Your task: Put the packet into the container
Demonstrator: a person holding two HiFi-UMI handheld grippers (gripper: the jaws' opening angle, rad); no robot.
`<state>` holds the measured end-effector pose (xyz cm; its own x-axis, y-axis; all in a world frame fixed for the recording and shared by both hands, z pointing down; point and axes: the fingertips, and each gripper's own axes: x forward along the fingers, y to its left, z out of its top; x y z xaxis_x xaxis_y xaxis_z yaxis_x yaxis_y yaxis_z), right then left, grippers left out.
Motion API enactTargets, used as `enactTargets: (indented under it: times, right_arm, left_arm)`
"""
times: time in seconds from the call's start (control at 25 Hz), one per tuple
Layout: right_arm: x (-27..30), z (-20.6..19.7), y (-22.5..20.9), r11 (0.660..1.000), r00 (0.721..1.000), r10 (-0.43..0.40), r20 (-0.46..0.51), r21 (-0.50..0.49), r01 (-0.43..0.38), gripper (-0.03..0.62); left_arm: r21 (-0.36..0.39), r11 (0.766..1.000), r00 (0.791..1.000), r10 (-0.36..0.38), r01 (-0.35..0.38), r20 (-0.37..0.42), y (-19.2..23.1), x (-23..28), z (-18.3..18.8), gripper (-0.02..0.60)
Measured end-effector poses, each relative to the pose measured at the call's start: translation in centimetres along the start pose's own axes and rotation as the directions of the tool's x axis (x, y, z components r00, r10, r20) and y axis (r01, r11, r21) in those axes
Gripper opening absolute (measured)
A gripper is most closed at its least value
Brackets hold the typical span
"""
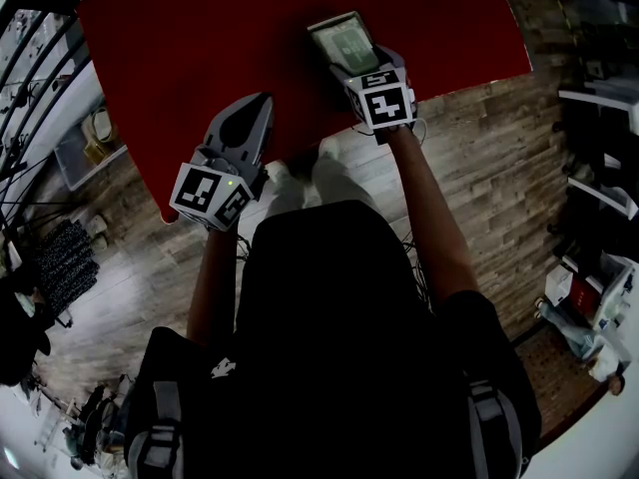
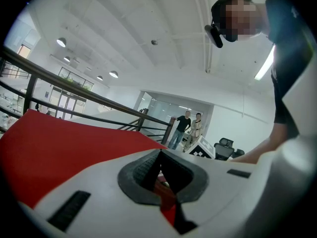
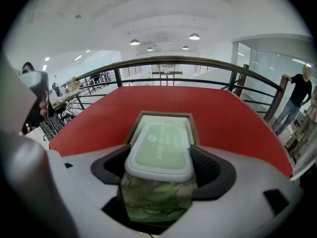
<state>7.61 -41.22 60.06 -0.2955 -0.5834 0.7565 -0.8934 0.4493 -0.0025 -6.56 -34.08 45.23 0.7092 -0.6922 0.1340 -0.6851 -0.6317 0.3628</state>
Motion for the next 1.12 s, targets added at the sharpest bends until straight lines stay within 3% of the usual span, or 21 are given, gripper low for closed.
enactTargets:
  times: [0.16, 0.44, 0.6, 0.72, 0.96, 1.12]
  right_arm:
    - [-1.0, 2.1, 0.4, 1.0, 0.992, 0.0, 0.125, 0.006, -0.001, 0.385]
    - [-2.0, 2.7, 0.7, 1.0, 0.988, 0.013, 0.156, 0.024, -0.017, 0.373]
    - [-3.7, 3.7, 1.2, 1.0, 0.975, -0.013, 0.224, 0.005, 0.012, 0.245]
    - [-5.8, 4.7, 1.8, 0.999, 0.957, -0.011, 0.289, 0.036, 0.001, 0.19]
    - [-11.7, 7.2, 3.9, 0.993, 0.897, 0.0, 0.443, 0.104, -0.051, 0.059]
    - [-14.6, 8.0, 5.1, 0.994, 0.86, 0.004, 0.511, 0.088, -0.058, 0.031]
  left_arm:
    - [0.001, 1.0, 1.0, -0.005, 0.005, -0.001, -0.1, -0.1, 0.2, 0.006]
    - [0.003, 1.0, 1.0, -0.005, 0.005, 0.006, -0.5, -0.6, 0.2, 0.006]
    - [0.003, 1.0, 1.0, -0.007, 0.007, 0.01, -0.5, -0.9, 0.3, 0.006]
    - [0.016, 1.0, 1.0, -0.016, 0.015, 0.016, -0.8, -1.1, 0.7, 0.008]
    - [0.048, 0.998, 0.999, -0.041, 0.039, 0.034, -2.2, -2.0, 2.1, 0.006]
    - [0.052, 0.998, 0.998, -0.049, 0.047, 0.037, -3.1, -2.7, 2.8, 0.006]
